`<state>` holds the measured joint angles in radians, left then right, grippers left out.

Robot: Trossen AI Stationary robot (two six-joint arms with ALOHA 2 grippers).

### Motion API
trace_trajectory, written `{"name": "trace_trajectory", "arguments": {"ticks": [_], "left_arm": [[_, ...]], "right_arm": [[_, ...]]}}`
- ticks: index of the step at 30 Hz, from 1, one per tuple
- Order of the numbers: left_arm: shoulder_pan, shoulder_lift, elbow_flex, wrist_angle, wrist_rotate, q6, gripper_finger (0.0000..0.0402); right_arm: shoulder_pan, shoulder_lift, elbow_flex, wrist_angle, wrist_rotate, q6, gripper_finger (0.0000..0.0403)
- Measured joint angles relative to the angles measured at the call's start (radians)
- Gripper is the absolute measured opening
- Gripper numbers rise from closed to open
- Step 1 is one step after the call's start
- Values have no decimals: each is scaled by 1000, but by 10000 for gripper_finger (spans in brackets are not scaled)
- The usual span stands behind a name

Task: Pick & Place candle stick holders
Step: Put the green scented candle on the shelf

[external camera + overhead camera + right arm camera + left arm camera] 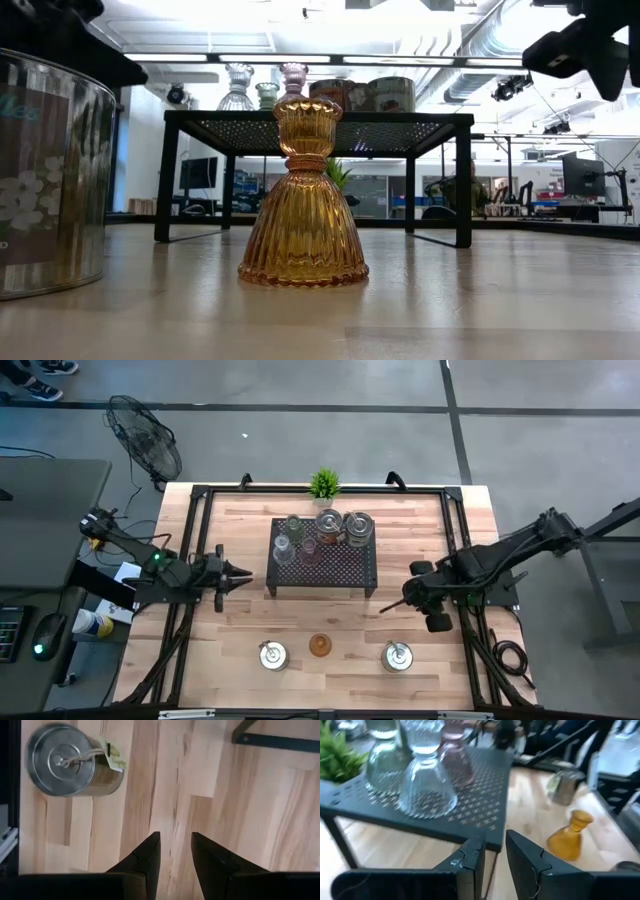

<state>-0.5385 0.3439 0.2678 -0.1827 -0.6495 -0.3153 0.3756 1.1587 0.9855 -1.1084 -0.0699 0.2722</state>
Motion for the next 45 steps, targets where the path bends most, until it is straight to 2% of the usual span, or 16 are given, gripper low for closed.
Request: {"name": "trace_trajectory", "arguments": {"ticks": [6,14,19,23,26,34,40,45], "left_arm": [[1,-88,-107,129,72,105,73],[2,-148,-201,189,72,114,73],[2,-169,-234,221,105,107,73],[2,-168,-237,242,219,165,73],[1,-172,-237,247,225,180,73],[1,-171,-237,232,246,185,73],[1,-171,-237,232,254,180,73],[2,-170,-238,232,389,180,73]], "right_arm": [[55,74,-2,34,-12,2,128],[99,132,-2,104,-30,119,172],[99,138,-2,178,-82,239,173],[103,138,-2,298,-89,255,172],[116,138,-2,354,-87,254,167],[165,138,-3,366,-52,278,156],[200,188,-3,389,-74,308,153],[224,267,17,365,-131,337,153]]}}
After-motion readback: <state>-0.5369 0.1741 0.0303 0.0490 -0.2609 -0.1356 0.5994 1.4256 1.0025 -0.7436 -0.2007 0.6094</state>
